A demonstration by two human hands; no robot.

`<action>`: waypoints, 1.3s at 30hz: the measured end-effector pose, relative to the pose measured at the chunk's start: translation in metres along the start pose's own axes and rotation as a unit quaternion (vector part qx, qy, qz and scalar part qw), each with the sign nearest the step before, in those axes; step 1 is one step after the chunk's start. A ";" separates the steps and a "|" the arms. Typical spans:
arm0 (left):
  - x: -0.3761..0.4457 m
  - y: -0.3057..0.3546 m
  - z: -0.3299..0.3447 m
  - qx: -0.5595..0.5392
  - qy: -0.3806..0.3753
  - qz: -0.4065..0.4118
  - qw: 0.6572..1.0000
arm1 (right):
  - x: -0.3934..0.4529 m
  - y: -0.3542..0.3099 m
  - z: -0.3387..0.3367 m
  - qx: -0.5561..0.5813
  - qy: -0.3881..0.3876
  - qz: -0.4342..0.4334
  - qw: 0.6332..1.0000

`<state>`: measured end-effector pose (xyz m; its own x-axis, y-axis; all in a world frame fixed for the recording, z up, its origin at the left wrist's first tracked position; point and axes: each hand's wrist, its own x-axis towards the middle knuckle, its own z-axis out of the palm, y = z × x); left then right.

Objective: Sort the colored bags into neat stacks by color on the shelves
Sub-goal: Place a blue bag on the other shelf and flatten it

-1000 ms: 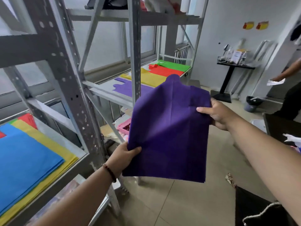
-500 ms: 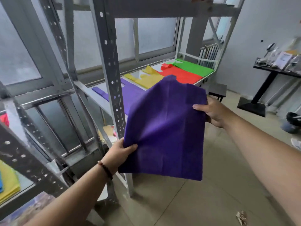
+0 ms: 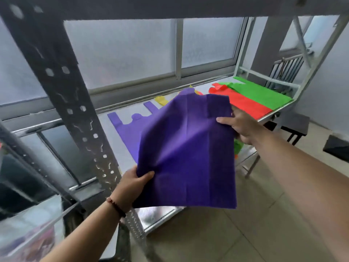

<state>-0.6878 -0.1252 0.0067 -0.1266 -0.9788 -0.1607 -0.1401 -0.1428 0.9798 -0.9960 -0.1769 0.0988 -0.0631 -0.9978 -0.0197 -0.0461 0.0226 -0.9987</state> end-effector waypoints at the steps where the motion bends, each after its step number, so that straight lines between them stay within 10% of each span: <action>1: 0.010 0.001 0.004 -0.004 0.022 -0.004 1.000 | 0.017 0.002 0.000 0.009 -0.016 0.005 1.000; 13: 0.112 0.032 0.005 -0.073 0.268 0.004 0.961 | 0.231 -0.027 0.063 0.141 -0.220 0.012 0.965; 22: 0.133 -0.046 0.022 0.082 0.382 -0.214 0.895 | 0.284 0.125 0.104 -0.216 -0.193 0.202 0.936; 39: 0.124 -0.021 0.048 0.238 0.415 -0.246 0.843 | 0.264 0.111 0.098 -0.411 -0.162 -0.097 0.892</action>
<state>-0.7476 -0.2365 -0.0390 0.7645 -0.6126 -0.2009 -0.3793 -0.6794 0.6282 -0.9201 -0.4436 -0.0215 0.3103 -0.9506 0.0040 -0.7486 -0.2470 -0.6153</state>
